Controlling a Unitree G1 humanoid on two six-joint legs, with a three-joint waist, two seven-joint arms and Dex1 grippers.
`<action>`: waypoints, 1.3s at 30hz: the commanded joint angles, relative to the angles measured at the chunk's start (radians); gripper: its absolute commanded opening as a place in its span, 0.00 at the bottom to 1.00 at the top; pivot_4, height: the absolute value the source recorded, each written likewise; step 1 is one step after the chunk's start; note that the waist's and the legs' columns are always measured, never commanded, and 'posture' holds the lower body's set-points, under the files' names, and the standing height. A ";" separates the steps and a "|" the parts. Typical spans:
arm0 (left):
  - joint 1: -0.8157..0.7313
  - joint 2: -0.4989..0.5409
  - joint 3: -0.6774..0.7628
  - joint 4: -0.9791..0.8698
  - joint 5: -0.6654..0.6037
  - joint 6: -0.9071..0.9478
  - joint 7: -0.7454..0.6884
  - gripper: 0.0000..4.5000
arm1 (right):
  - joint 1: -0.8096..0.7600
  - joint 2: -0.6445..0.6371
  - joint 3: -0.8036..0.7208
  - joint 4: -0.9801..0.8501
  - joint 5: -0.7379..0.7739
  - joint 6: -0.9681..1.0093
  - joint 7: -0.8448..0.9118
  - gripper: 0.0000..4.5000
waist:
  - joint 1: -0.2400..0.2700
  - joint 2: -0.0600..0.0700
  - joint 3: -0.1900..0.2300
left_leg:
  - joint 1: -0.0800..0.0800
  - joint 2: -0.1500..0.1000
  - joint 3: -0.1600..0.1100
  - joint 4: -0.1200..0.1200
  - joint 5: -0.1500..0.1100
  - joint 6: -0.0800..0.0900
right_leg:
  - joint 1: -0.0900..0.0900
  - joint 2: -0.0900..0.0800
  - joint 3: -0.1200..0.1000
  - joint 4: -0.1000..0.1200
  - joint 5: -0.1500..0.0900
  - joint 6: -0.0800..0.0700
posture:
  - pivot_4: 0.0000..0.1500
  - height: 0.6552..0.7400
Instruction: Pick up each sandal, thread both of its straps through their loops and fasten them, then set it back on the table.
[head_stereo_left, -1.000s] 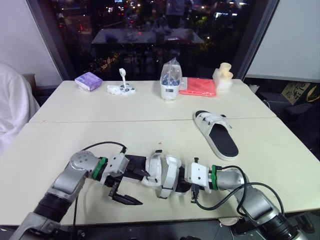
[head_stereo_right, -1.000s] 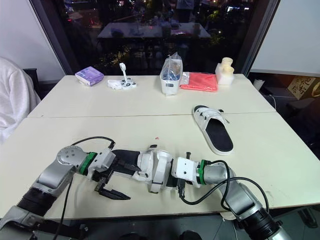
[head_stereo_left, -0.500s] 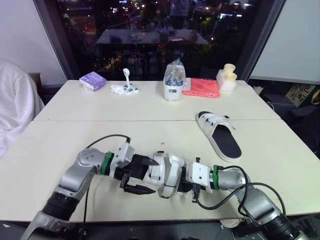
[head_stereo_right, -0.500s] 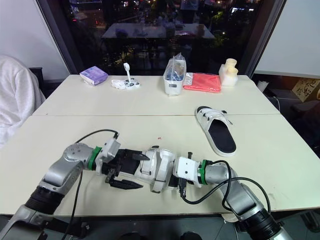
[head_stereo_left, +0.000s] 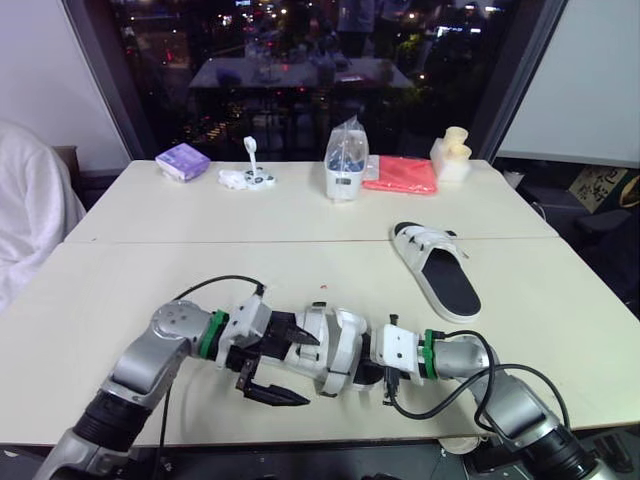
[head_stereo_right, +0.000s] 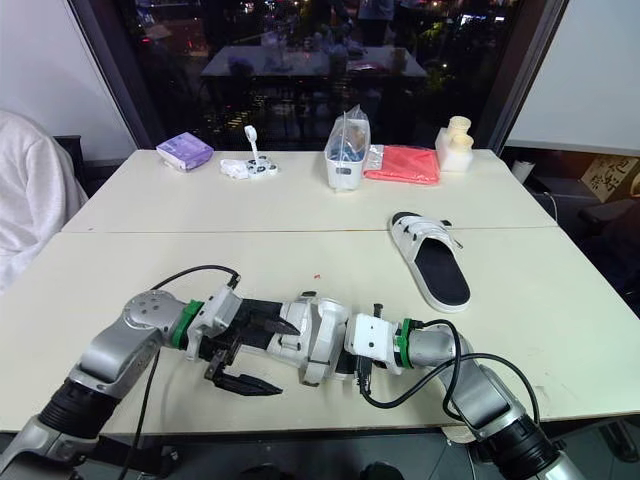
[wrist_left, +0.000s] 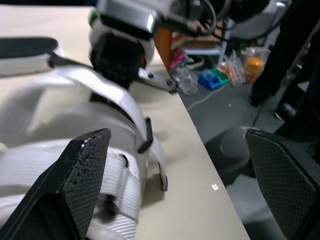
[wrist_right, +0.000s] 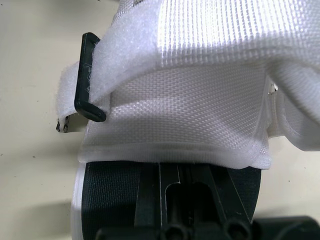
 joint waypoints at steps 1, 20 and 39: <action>0.025 -0.013 -0.043 0.008 0.041 -0.048 -0.008 0.99 | 0.030 -0.010 0.040 0.028 -0.026 0.028 0.024 0.00 | 0.001 0.000 0.000 | 0.000 0.000 0.000 0.000 0.000 0.000 | 0.000 0.000 0.000 0.000 0.000 0.000 | 1.00 1.00; 0.065 -0.057 -0.085 0.077 0.094 -0.029 0.056 0.99 | 0.047 -0.001 0.044 0.009 -0.029 0.044 0.014 0.00 | 0.003 0.002 -0.003 | 0.001 0.000 0.000 0.000 0.000 0.000 | 0.001 -0.001 0.000 0.000 0.000 0.000 | 1.00 1.00; 0.076 -0.097 -0.105 0.062 0.109 0.032 0.128 0.38 | 0.053 -0.004 0.041 -0.019 -0.027 0.069 0.012 0.00 | 0.003 0.003 -0.003 | -0.001 0.000 0.000 0.000 0.000 0.000 | 0.000 -0.001 0.000 0.000 0.000 0.000 | 1.00 1.00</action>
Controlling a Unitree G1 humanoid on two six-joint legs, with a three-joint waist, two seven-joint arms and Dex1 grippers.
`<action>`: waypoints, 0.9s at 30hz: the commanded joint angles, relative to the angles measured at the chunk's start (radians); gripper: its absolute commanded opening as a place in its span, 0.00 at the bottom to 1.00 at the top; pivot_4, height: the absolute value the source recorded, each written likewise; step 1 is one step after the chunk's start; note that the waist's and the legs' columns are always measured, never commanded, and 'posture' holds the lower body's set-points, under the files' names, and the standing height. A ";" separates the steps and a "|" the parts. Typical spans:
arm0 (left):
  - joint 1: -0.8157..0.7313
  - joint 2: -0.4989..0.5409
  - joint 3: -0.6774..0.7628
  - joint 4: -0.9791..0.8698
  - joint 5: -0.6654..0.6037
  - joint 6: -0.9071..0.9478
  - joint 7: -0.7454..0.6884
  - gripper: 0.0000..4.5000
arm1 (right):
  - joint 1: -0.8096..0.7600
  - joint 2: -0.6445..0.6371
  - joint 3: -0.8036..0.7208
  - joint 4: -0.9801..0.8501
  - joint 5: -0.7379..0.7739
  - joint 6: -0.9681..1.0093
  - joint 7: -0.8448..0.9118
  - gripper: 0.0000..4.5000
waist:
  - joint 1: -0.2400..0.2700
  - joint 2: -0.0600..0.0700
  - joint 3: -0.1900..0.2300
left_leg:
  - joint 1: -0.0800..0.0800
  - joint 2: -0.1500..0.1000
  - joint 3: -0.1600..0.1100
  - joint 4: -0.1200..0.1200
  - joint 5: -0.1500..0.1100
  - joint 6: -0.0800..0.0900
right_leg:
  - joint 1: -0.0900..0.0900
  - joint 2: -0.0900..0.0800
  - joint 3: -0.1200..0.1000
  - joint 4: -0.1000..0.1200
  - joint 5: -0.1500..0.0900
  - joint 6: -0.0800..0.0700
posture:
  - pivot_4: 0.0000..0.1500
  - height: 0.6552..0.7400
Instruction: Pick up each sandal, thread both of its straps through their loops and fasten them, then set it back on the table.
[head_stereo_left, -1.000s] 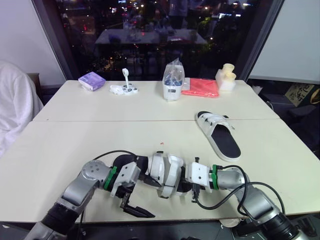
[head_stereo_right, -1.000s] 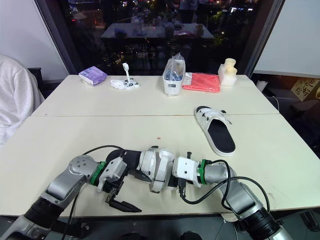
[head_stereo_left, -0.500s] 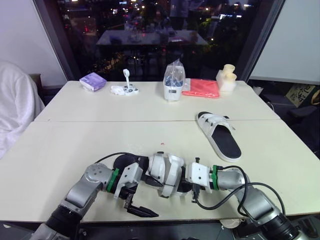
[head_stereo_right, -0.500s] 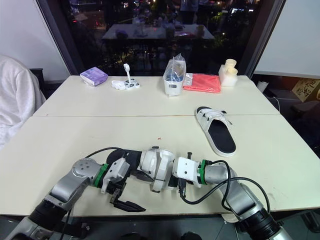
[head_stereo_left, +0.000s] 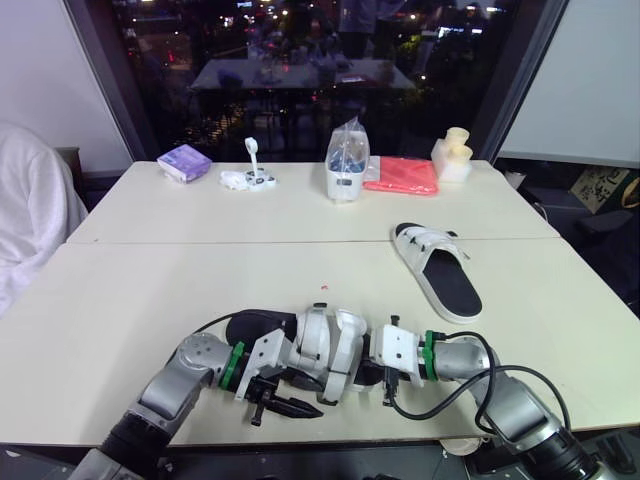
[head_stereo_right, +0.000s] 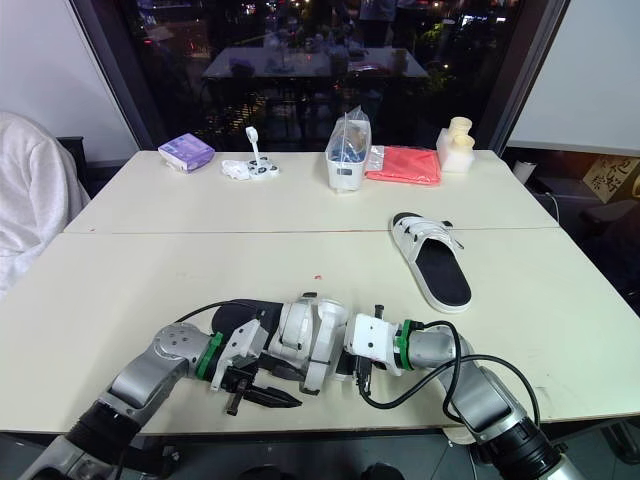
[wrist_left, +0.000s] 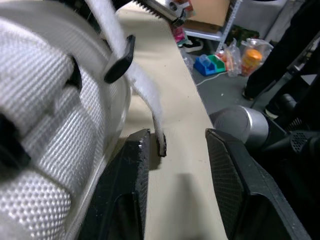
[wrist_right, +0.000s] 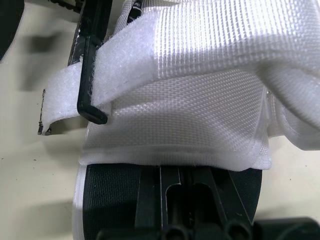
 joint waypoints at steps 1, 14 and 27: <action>0.006 -0.015 -0.006 -0.037 0.000 0.022 0.028 0.38 | 0.035 -0.004 0.044 0.020 -0.020 0.024 0.020 0.00 | 0.000 0.000 0.000 | 0.000 0.000 0.000 0.000 0.000 0.000 | 0.000 0.000 0.000 0.000 0.000 0.000 | 1.00 1.00; 0.016 -0.061 -0.024 -0.051 -0.018 0.113 0.071 0.20 | 0.031 -0.013 0.042 0.039 -0.023 0.003 0.026 0.00 | 0.000 0.000 0.000 | 0.000 0.000 0.000 0.000 0.000 0.000 | 0.000 0.000 0.000 0.000 0.000 0.000 | 1.00 1.00; 0.021 0.096 -0.068 -0.223 -0.079 0.243 -0.096 0.01 | 0.041 -0.015 0.046 0.035 -0.024 0.002 0.027 0.00 | -0.001 0.000 0.000 | 0.000 0.000 0.000 0.000 0.000 0.000 | 0.000 0.000 0.000 0.000 0.000 0.000 | 1.00 1.00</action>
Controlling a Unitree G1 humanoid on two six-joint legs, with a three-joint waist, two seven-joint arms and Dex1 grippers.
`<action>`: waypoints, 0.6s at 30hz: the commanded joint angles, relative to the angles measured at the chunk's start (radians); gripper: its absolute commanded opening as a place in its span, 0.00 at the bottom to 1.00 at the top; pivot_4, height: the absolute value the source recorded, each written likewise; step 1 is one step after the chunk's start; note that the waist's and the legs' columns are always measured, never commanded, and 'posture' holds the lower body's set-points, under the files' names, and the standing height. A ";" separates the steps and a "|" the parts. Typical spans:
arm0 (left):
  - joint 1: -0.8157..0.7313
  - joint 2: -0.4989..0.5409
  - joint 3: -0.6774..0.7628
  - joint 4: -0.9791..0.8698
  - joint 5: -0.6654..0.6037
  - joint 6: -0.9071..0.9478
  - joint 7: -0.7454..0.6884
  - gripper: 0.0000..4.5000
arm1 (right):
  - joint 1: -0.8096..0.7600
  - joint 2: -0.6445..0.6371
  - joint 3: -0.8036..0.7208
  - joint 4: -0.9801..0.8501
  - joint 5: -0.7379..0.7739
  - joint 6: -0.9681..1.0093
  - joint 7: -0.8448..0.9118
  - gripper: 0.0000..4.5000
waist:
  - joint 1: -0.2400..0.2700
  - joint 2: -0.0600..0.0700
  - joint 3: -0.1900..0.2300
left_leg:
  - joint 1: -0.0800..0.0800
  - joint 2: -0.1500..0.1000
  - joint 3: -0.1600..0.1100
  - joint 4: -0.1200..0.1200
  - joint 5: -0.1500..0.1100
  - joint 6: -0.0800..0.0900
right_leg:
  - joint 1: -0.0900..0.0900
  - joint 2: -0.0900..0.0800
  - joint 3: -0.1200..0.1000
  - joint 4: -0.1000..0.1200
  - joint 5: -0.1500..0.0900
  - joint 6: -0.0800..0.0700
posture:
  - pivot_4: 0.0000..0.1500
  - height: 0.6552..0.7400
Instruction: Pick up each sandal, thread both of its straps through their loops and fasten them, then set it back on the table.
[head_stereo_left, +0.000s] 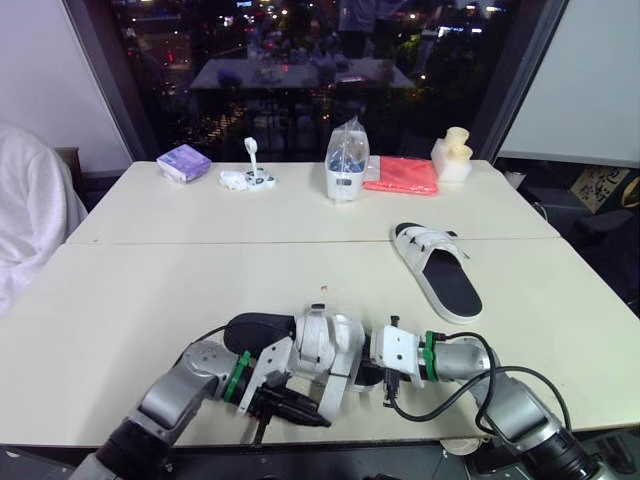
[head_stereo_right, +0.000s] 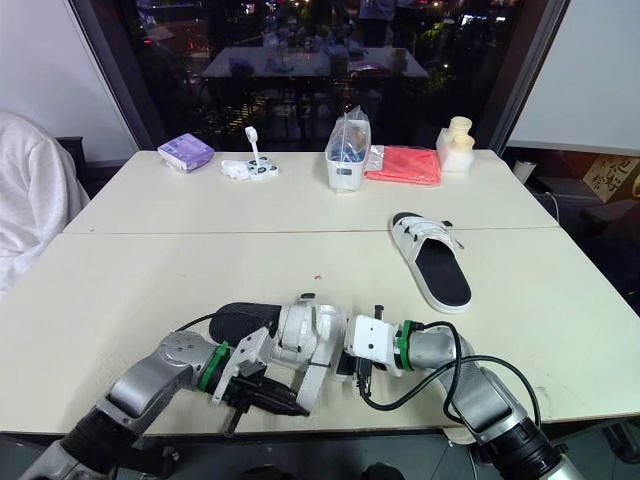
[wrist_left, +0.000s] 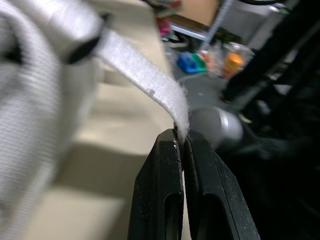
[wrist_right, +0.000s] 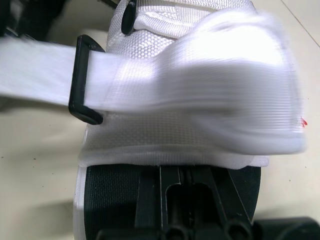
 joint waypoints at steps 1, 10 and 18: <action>-0.006 0.038 -0.017 -0.080 -0.040 0.013 -0.074 0.01 | 0.036 -0.012 0.045 0.030 -0.023 0.022 0.027 0.00 | 0.000 0.000 0.000 | 0.000 0.000 0.000 0.000 0.000 0.000 | 0.000 0.000 0.000 0.000 0.000 0.000 | 1.00 1.00; -0.078 0.057 0.000 -0.112 -0.024 -0.183 -0.144 0.01 | 0.033 -0.022 0.039 0.031 -0.023 0.020 0.035 0.00 | 0.000 0.000 0.000 | 0.000 0.000 0.000 0.000 0.000 0.000 | 0.000 0.000 0.000 0.000 0.000 0.000 | 1.00 1.00; -0.269 -0.020 0.025 0.015 -0.026 -0.201 -0.130 0.01 | 0.031 -0.024 0.042 0.034 -0.028 0.013 0.038 0.00 | 0.002 -0.001 0.000 | -0.001 0.000 0.000 0.000 0.000 0.000 | 0.000 0.001 0.000 0.000 0.000 0.000 | 1.00 1.00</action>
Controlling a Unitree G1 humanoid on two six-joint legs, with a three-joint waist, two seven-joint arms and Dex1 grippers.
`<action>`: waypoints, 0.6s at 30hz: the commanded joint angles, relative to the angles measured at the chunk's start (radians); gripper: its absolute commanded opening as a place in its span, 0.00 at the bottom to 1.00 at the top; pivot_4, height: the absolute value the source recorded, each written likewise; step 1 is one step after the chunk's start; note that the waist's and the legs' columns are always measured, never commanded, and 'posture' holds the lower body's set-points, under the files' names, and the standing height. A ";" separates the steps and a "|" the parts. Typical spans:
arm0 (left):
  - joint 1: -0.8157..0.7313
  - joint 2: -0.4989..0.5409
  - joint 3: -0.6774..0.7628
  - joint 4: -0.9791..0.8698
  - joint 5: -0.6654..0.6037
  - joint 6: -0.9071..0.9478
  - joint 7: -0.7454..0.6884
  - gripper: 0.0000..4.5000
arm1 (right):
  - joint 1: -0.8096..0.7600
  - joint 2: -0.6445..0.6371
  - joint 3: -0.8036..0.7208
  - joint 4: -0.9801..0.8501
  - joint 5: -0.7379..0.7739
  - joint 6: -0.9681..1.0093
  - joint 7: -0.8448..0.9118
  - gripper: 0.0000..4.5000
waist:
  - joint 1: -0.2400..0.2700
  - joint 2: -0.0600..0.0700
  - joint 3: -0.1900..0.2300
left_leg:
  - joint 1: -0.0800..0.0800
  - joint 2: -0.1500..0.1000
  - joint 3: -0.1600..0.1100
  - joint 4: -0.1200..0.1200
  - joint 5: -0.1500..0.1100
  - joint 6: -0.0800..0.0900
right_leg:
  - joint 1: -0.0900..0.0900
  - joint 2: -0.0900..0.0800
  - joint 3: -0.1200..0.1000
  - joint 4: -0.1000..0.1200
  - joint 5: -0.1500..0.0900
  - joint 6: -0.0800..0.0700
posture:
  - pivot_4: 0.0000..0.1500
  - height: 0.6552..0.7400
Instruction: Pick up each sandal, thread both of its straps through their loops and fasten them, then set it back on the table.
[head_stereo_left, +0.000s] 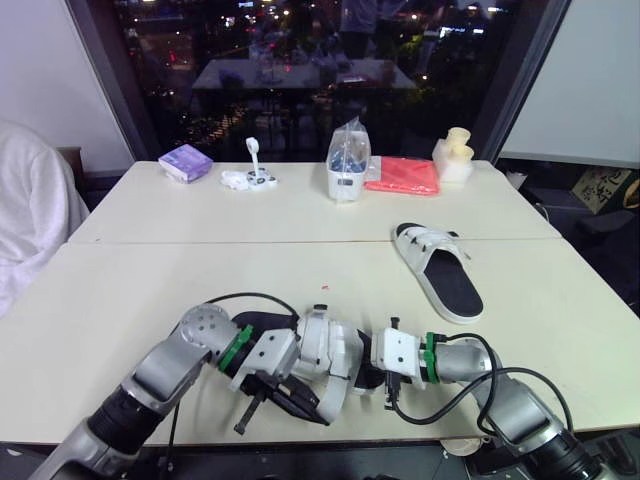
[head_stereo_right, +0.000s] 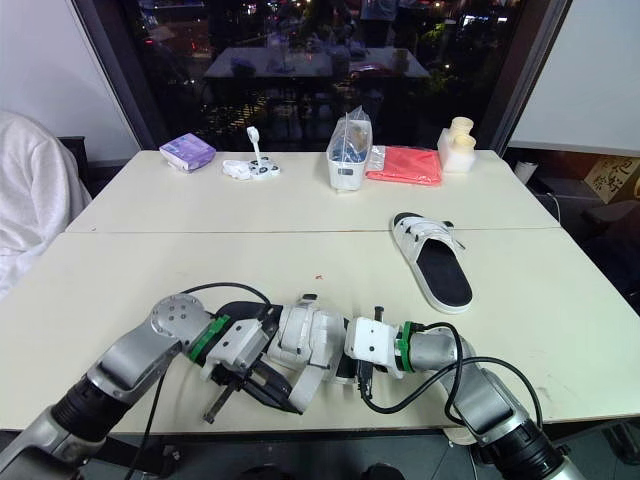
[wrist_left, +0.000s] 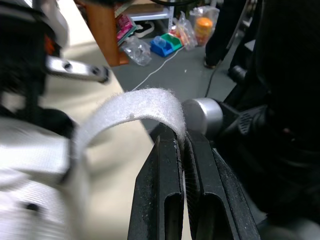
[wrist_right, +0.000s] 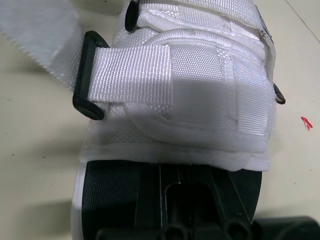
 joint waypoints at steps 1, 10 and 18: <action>-0.082 -0.037 0.035 0.048 -0.015 0.014 0.021 0.01 | 0.033 -0.017 0.041 0.037 -0.029 0.019 0.023 0.00 | 0.000 0.000 0.000 | 0.000 0.000 0.000 0.000 0.000 0.000 | 0.000 0.000 0.000 0.000 0.000 0.000 | 1.00 1.00; -0.171 -0.118 0.068 0.216 -0.019 0.083 0.096 0.01 | 0.040 -0.015 0.039 0.031 -0.033 0.019 0.015 0.00 | 0.000 0.000 0.000 | 0.000 0.000 0.000 0.001 0.000 0.000 | 0.001 0.001 0.000 0.001 0.000 0.001 | 1.00 1.00; -0.183 -0.171 0.080 0.304 -0.005 0.172 0.169 0.23 | 0.046 -0.016 0.037 0.024 -0.037 0.022 0.008 0.00 | 0.000 0.000 0.000 | 0.001 0.000 0.000 0.001 0.000 0.000 | 0.002 0.001 0.000 0.001 0.000 0.001 | 1.00 1.00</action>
